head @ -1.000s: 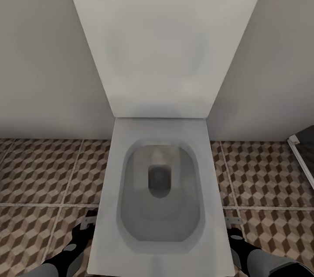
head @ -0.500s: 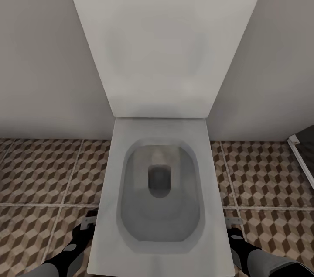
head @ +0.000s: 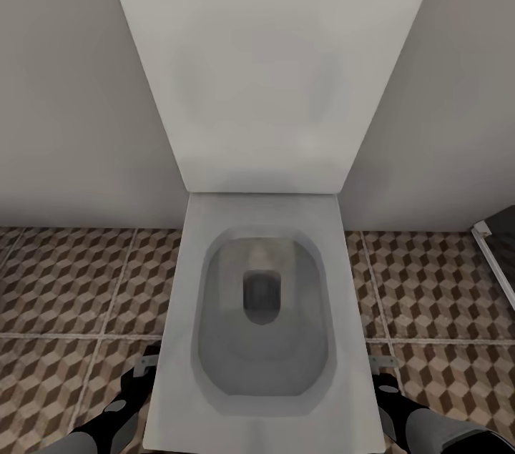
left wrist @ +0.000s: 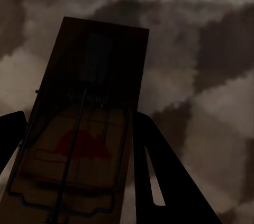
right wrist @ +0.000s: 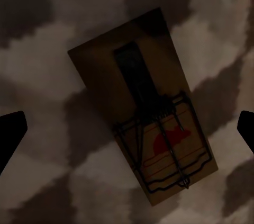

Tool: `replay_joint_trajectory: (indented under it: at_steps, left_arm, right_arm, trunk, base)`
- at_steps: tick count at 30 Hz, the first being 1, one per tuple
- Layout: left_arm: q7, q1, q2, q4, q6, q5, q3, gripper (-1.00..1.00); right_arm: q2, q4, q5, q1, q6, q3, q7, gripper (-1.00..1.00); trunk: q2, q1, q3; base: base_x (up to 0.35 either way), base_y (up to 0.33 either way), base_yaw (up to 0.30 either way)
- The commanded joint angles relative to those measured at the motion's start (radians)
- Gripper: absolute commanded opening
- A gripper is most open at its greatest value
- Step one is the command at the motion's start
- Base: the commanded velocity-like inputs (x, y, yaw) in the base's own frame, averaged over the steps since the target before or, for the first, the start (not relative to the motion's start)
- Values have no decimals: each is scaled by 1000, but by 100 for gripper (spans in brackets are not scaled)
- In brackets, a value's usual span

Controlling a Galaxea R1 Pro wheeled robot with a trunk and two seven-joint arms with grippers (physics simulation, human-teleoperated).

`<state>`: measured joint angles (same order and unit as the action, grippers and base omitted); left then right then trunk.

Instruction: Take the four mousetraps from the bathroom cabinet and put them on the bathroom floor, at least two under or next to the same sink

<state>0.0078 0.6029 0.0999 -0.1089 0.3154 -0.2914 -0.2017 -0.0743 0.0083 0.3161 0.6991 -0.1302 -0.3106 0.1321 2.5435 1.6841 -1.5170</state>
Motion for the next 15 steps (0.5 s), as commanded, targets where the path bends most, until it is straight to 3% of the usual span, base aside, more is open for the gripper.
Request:
replay_joint_trajectory:
  at_steps: [1,15]
  left_arm:
    - [3,0,0,3,1,-2,-45,-100]
    - [3,0,0,3,-5,-2,-45,-100]
  right_arm:
    - [0,1,10,0,-3,-9,1,100]
    - [-1,1,9,0,-3,-9,1,100]
  trunk:
    - [0,0,-1]
    - [0,0,-1]
  base:
    - [0,0,0]
    - [0,0,0]
